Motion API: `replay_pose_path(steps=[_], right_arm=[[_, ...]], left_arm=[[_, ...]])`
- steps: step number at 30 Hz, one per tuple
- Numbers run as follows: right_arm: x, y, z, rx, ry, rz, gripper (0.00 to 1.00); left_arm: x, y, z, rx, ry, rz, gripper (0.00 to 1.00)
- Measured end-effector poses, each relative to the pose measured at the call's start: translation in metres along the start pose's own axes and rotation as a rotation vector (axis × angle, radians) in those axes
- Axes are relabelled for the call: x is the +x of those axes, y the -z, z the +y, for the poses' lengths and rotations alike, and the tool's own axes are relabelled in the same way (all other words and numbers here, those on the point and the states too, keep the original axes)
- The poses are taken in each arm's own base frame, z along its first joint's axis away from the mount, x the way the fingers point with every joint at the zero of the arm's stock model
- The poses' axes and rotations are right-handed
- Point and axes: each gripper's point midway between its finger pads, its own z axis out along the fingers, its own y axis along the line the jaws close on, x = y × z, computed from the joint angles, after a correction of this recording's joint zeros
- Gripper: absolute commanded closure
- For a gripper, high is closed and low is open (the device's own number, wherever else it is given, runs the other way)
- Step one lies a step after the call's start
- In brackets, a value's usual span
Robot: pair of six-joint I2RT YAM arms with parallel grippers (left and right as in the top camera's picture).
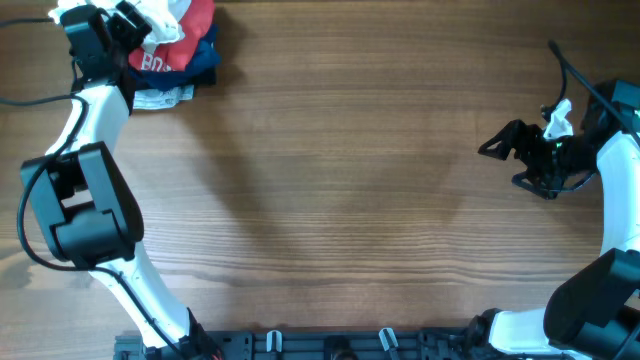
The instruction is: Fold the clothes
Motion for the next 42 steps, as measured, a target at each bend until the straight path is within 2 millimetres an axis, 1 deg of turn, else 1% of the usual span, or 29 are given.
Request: replay_pose_path(steps=[1,3,4,6,8,10,11,12,13,14,16,17,18,19,20,21,22,23,24,25,27,28,30,31,32,33,36,39,42], right_arm=[[0.0,0.0,0.0,0.0,0.001,-0.001,0.09],[-0.001,0.0,0.0,0.0,0.001,-0.002,0.08],[0.0,0.0,0.0,0.0,0.001,-0.002,0.07],[-0.002,0.0,0.0,-0.001,0.0,-0.007,0.06],[-0.005,0.0,0.001,-0.003,-0.005,-0.019,0.07],[-0.005,0.0,0.002,-0.012,-0.014,-0.019,0.07],[-0.004,0.0,0.004,-0.024,-0.017,-0.015,0.06],[-0.002,0.0,0.006,-0.034,-0.02,-0.008,0.06],[-0.001,0.0,0.009,-0.05,-0.026,0.0,0.07],[-0.001,0.001,0.011,-0.062,-0.025,0.0,0.07],[0.007,0.005,0.015,-0.079,-0.032,0.015,0.07],[0.014,0.013,0.02,-0.086,-0.027,0.008,0.07],[0.02,0.024,0.025,-0.095,-0.01,-0.013,0.06],[0.026,0.034,0.03,-0.102,0.012,-0.039,0.06],[0.037,0.052,0.039,-0.113,0.057,-0.091,0.06],[0.048,0.066,0.045,-0.12,0.088,-0.13,0.05],[0.059,0.08,0.052,-0.128,0.121,-0.173,0.04],[0.08,0.098,0.06,-0.14,0.164,-0.228,0.03],[0.095,0.109,0.065,-0.152,0.2,-0.268,0.02],[0.11,0.12,0.07,-0.164,0.235,-0.308,0.01],[0.143,0.136,0.078,-0.189,0.302,-0.382,0.01],[0.158,0.141,0.079,-0.196,0.322,-0.409,0.01],[0.197,0.149,0.082,-0.228,0.37,-0.459,0.01],[0.21,0.149,0.084,-0.244,0.385,-0.466,0.01],[0.218,0.15,0.086,-0.259,0.4,-0.474,0.0],[0.229,0.153,0.091,-0.296,0.435,-0.492,0.0],[0.25,0.156,0.106,-0.403,0.513,-0.463,0.01],[0.267,0.156,0.111,-0.459,0.598,-0.396,0.0],[0.29,0.155,0.11,-0.505,0.71,-0.286,0.01]], left_arm=[[0.001,0.001,0.001,-0.005,0.0,0.006,0.0],[-0.003,0.024,0.005,-0.06,-0.004,0.058,0.0],[-0.012,0.035,0.001,-0.062,-0.004,0.051,0.0],[-0.042,0.066,-0.01,-0.053,-0.002,0.011,0.0],[-0.083,0.109,-0.029,-0.013,0.004,-0.073,0.0],[-0.118,0.162,-0.044,0.019,0.008,-0.142,0.0],[-0.123,0.184,-0.046,0.017,0.008,-0.139,0.0],[-0.124,0.213,-0.045,0.011,0.006,-0.116,0.0],[-0.128,0.235,-0.048,0.019,0.006,-0.118,0.0],[-0.119,0.252,-0.046,0.017,0.003,-0.071,0.0],[-0.096,0.295,-0.044,0.027,0.0,0.033,0.0],[-0.082,0.319,-0.042,0.037,-0.001,0.087,0.0],[-0.068,0.345,-0.041,0.054,0.001,0.141,0.01],[-0.061,0.363,-0.044,0.084,0.002,0.16,0.02],[-0.052,0.387,-0.05,0.142,-0.008,0.186,0.02],[-0.047,0.402,-0.056,0.191,-0.022,0.198,0.03],[-0.036,0.421,-0.063,0.25,-0.042,0.232,0.04],[-0.023,0.435,-0.066,0.292,-0.054,0.271,0.03],[-0.007,0.451,-0.069,0.338,-0.072,0.312,0.04],[0.0,0.458,-0.07,0.359,-0.085,0.322,0.03],[0.022,0.481,-0.067,0.4,-0.122,0.358,0.01],[0.031,0.492,-0.063,0.411,-0.132,0.369,0.0],[0.046,0.514,-0.056,0.426,-0.154,0.379,0.0],[0.051,0.524,-0.054,0.442,-0.171,0.374,0.0],[0.058,0.534,-0.051,0.454,-0.185,0.378,0.0],[0.071,0.549,-0.048,0.477,-0.202,0.404,0.0],[0.097,0.572,-0.046,0.553,-0.244,0.493,0.0],[0.114,0.589,-0.05,0.672,-0.349,0.571,0.0],[0.123,0.601,-0.049,0.761,-0.449,0.612,0.0]])
